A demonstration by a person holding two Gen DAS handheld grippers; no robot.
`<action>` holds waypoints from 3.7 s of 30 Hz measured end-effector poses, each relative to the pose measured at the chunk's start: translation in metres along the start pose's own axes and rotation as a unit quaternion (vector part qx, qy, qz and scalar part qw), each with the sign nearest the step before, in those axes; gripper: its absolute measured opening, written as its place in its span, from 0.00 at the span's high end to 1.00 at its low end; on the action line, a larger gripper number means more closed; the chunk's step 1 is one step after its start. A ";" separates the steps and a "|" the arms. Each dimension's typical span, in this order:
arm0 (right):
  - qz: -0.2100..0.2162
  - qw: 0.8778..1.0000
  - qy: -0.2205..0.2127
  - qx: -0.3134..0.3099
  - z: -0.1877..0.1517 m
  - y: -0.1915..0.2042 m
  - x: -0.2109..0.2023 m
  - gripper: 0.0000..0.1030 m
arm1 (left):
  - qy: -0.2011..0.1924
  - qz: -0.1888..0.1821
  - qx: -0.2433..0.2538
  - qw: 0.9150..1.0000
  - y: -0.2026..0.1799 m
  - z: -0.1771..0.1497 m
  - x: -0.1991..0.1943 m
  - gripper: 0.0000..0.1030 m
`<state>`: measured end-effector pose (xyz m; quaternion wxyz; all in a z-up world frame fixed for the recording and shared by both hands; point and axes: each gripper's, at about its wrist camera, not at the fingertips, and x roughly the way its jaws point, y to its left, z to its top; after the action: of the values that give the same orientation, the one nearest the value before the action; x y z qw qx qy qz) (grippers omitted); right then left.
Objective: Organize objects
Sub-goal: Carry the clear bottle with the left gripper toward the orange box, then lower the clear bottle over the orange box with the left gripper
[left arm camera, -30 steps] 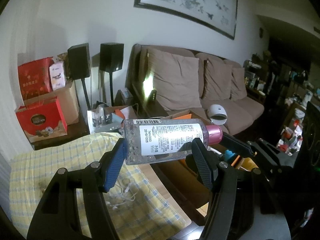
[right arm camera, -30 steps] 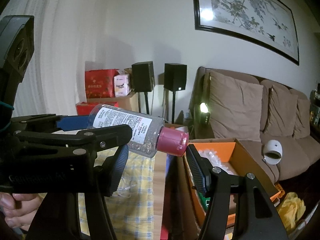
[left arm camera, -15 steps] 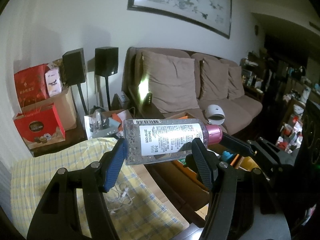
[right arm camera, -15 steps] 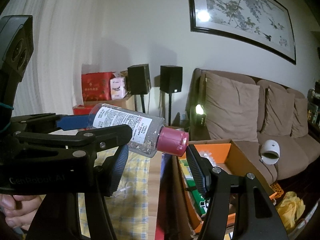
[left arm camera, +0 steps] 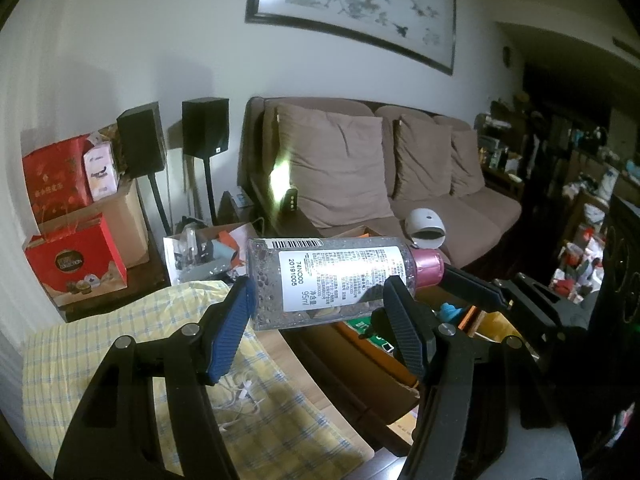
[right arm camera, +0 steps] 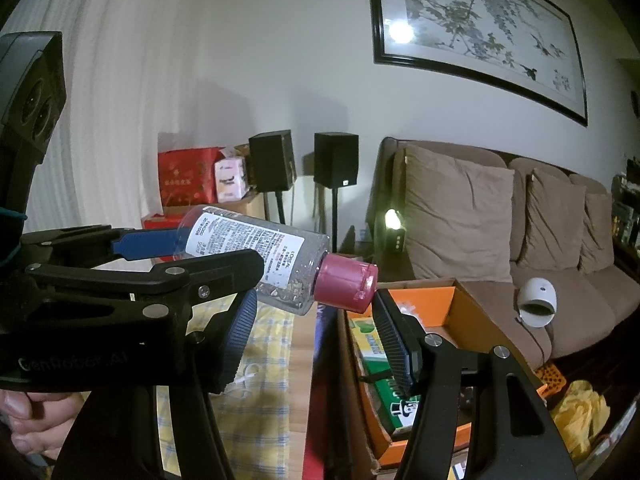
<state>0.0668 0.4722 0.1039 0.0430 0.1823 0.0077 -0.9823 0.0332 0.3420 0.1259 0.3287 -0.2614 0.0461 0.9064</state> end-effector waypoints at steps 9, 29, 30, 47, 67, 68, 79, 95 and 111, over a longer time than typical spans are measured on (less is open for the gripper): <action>0.000 1.000 -0.003 0.006 0.002 -0.007 -0.002 0.40 | -0.002 -0.004 0.009 1.000 -0.007 0.004 0.001 0.38; -0.012 1.000 -0.010 0.027 0.006 -0.032 -0.011 0.40 | -0.016 -0.005 0.046 0.999 -0.037 0.014 0.008 0.38; -0.013 0.999 -0.009 0.028 0.006 -0.033 -0.011 0.40 | -0.016 -0.006 0.047 0.999 -0.038 0.014 0.009 0.38; -0.039 0.998 -0.002 0.057 0.004 -0.062 -0.008 0.40 | -0.007 -0.027 0.062 0.998 -0.065 0.022 0.032 0.38; -0.049 0.995 0.009 0.085 -0.003 -0.089 -0.001 0.40 | 0.012 -0.034 0.077 0.996 -0.089 0.024 0.056 0.38; -0.048 0.995 0.010 0.088 -0.004 -0.090 0.000 0.40 | 0.015 -0.035 0.075 0.996 -0.090 0.023 0.058 0.38; -0.051 0.994 0.026 0.098 -0.011 -0.099 0.009 0.40 | 0.030 -0.038 0.072 0.996 -0.091 0.022 0.076 0.38; -0.057 0.989 0.040 0.130 -0.022 -0.128 0.015 0.40 | 0.055 -0.049 0.078 0.994 -0.110 0.024 0.104 0.38; -0.059 0.984 0.072 0.149 -0.037 -0.145 0.030 0.42 | 0.091 -0.065 0.077 0.991 -0.112 0.014 0.134 0.38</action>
<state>0.0398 0.6153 0.0582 -0.0429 0.2563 -0.1254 -0.9575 0.0101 0.5096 0.0804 0.4001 -0.3191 0.1281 0.8495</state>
